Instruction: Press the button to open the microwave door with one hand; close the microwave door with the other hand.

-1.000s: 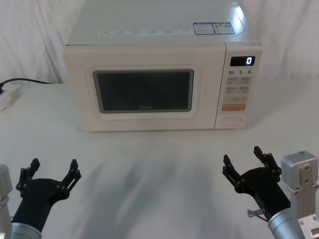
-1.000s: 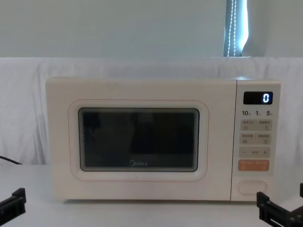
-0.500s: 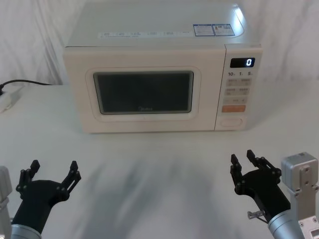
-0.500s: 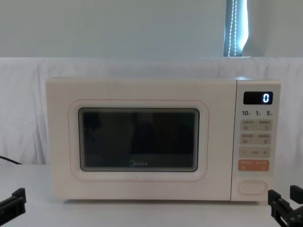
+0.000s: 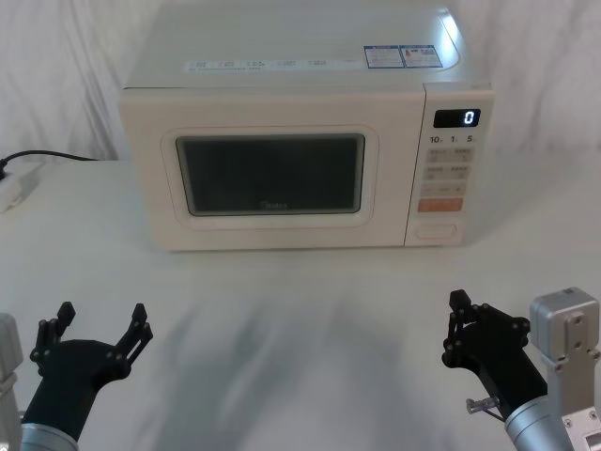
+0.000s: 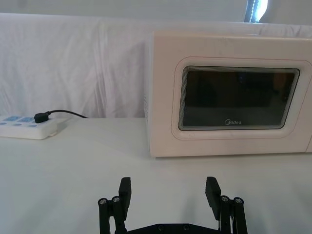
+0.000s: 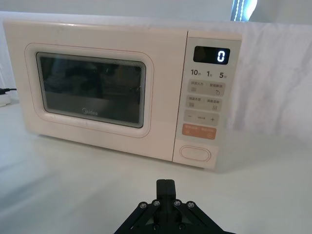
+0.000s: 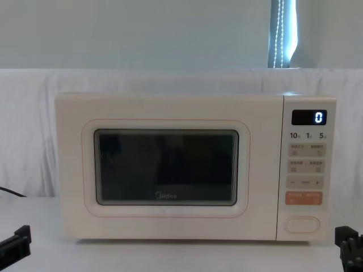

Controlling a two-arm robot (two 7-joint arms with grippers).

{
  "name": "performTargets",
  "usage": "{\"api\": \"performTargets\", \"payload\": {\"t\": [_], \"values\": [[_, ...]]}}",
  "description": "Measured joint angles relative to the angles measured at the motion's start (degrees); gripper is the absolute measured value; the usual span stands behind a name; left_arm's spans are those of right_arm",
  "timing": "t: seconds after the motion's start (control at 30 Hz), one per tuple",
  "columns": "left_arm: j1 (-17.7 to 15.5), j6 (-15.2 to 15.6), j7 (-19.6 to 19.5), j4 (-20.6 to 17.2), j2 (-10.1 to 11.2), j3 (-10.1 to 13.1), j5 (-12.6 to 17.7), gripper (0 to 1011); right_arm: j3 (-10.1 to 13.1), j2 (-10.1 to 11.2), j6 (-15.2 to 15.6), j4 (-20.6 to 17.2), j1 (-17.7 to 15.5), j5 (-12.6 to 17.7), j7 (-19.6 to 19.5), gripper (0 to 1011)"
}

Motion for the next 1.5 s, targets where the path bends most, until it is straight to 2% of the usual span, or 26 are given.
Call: {"api": "performTargets", "payload": {"t": [0.17, 0.43, 0.8, 0.97, 1.07, 1.27, 1.3, 1.5], "values": [[0.00, 0.00, 0.00, 0.00, 0.00, 0.00, 0.00, 1001, 0.55, -0.44, -0.12, 0.27, 0.13, 0.17, 0.72, 0], [0.00, 0.00, 0.00, 0.00, -0.01, 0.00, 0.00, 1001, 1.60, -2.10, -0.48, 3.02, 1.76, 0.96, 2.97, 0], [0.00, 0.00, 0.00, 0.00, 0.00, 0.00, 0.00, 1001, 3.88, -4.04, 1.35, 8.79, 7.43, 1.43, 5.75, 0], [0.00, 0.00, 0.00, 0.00, 0.00, 0.00, 0.00, 1001, 5.02, -4.85, 2.83, 13.41, 11.97, 1.91, 7.53, 0], [0.00, 0.00, 0.00, 0.00, 0.00, 0.00, 0.00, 1001, 5.39, -5.05, 2.90, 15.52, 13.62, 2.22, 8.11, 0], [0.00, 0.00, 0.00, 0.00, 0.00, 0.00, 0.00, 1001, 6.07, -5.27, 1.68, 21.89, 18.41, 2.39, 9.21, 0], [0.00, 0.00, 0.00, 0.00, 0.00, 0.00, 0.00, 1001, 6.07, -5.27, 1.68, 21.89, 18.41, 2.39, 9.21, 0], [0.00, 0.00, 0.00, 0.00, 0.00, 0.00, 0.00, 1001, 6.30, -5.35, -0.12, 27.24, 22.26, 2.11, 9.83, 0]]}}
